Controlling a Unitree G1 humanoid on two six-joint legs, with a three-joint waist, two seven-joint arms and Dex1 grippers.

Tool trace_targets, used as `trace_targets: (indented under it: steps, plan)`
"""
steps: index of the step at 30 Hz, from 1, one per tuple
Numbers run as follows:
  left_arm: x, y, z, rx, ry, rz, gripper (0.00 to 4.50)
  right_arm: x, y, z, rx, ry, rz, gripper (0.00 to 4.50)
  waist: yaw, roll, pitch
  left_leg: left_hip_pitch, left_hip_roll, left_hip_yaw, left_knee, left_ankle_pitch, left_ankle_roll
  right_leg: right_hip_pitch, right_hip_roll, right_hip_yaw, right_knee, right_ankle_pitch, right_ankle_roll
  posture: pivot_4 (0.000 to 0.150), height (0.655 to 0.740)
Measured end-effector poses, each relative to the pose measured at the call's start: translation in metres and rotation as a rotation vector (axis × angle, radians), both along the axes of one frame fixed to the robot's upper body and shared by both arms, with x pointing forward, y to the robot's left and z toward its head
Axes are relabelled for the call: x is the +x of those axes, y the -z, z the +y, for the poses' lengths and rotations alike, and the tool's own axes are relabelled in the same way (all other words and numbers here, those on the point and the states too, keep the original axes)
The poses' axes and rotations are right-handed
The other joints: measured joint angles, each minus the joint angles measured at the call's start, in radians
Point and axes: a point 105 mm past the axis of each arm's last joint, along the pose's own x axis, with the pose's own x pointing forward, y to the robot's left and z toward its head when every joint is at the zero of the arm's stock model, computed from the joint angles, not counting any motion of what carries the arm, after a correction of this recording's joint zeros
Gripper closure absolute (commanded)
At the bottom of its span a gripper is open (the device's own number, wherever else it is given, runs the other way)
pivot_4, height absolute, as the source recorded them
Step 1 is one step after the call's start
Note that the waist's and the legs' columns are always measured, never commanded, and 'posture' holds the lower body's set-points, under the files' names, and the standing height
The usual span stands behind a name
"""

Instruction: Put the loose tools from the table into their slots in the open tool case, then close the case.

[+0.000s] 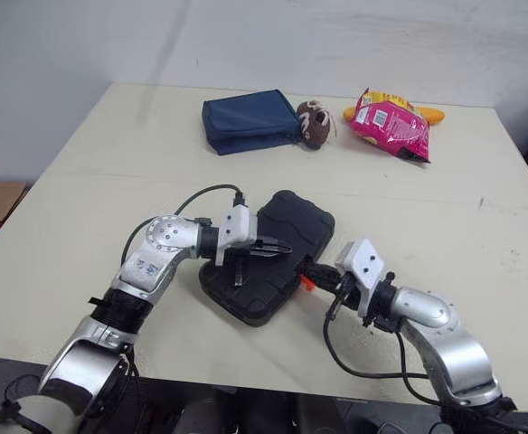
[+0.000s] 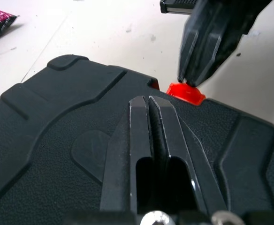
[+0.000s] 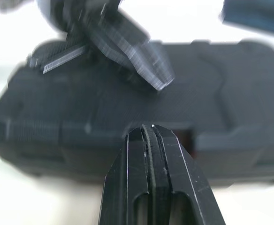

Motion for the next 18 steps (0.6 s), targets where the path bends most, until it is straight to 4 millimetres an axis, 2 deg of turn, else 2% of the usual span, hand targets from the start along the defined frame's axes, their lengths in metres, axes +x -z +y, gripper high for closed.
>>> trace_targets:
  steps: [8, 13, 15, 18]
  plan:
    - [0.002, 0.004, 0.0, 0.002, -0.022, -0.005, 4.42, -0.01, 0.018, -0.013, -0.07, 0.047, 0.104, 4.5, 0.001, 0.001, -0.007, 0.001, 0.0, -0.001, 0.0, 0.0, 0.0, 0.002, 0.0, -0.001, -0.001, 0.0, 0.0, 0.15, 0.74]
    - [0.003, 0.006, 0.006, 0.006, -0.035, -0.01, 4.42, -0.018, 0.042, -0.027, -0.119, 0.094, 0.236, 4.5, -0.004, 0.004, -0.01, 0.002, 0.001, -0.002, -0.001, 0.0, 0.0, 0.002, 0.0, -0.001, 0.0, 0.0, 0.0, 0.15, 0.74]
    - [0.004, 0.007, 0.007, 0.005, -0.039, -0.007, 4.42, -0.017, 0.043, -0.027, -0.122, 0.096, 0.242, 4.5, -0.005, 0.005, -0.011, 0.002, 0.001, -0.002, -0.001, 0.0, 0.0, 0.002, 0.001, -0.001, 0.0, 0.0, 0.0, 0.15, 0.74]
    - [0.004, 0.009, 0.008, 0.005, -0.047, 0.002, 4.42, -0.004, 0.047, -0.022, -0.12, 0.111, 0.222, 4.5, -0.009, 0.004, -0.016, 0.003, 0.001, -0.002, -0.002, 0.0, 0.0, 0.003, 0.001, -0.001, 0.0, 0.0, 0.0, 0.15, 0.74]
